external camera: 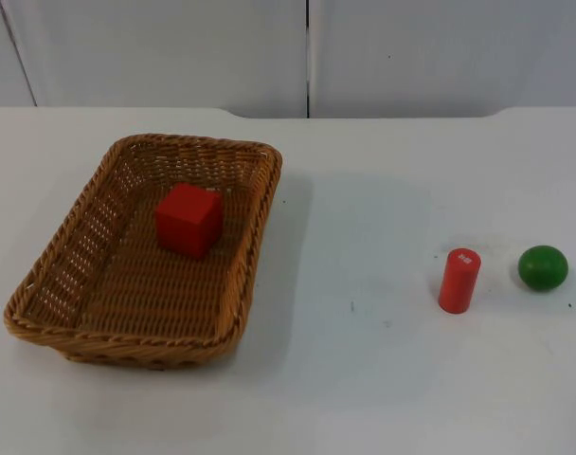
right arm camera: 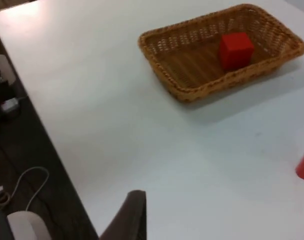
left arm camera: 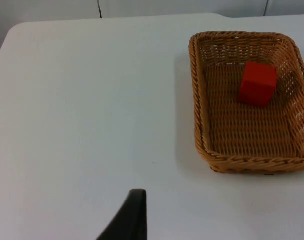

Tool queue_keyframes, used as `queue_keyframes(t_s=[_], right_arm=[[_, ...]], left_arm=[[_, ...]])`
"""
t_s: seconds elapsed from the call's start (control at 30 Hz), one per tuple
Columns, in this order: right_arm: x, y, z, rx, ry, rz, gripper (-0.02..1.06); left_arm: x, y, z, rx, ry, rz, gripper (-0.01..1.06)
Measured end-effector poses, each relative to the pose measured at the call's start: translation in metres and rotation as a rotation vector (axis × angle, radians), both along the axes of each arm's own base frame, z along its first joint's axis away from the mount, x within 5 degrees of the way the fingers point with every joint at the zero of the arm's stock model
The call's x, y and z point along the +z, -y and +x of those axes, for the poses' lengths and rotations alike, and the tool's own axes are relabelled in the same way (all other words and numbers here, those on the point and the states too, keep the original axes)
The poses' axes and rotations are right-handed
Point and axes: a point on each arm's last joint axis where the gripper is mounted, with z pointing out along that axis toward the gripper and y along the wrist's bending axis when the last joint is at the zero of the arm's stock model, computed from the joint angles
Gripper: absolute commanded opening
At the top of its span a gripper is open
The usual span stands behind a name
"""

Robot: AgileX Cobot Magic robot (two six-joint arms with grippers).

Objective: Pick up the basket with the left hand and place the object to the left of the red cylinder into the basket with the right hand.

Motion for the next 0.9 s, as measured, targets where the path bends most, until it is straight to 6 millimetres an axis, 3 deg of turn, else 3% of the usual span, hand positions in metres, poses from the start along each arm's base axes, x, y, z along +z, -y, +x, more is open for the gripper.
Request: queue_keyframes(t_s=[0.43, 0.67, 0.9], right_arm=[[-0.011, 0.047, -0.027, -0.125, 0.038, 0.095, 0.92], [-0.028, 0.044, -0.022, -0.163, -0.019, 0.041, 0.92], [-0.03, 0.043, -0.021, -0.16, -0.02, 0.037, 0.92]], left_arm=[[0.0, 0.0, 0.0, 0.0, 0.0, 0.0, 1.05], [0.0, 0.0, 0.0, 0.0, 0.0, 0.0, 1.05], [0.0, 0.0, 0.0, 0.0, 0.0, 0.0, 1.05]])
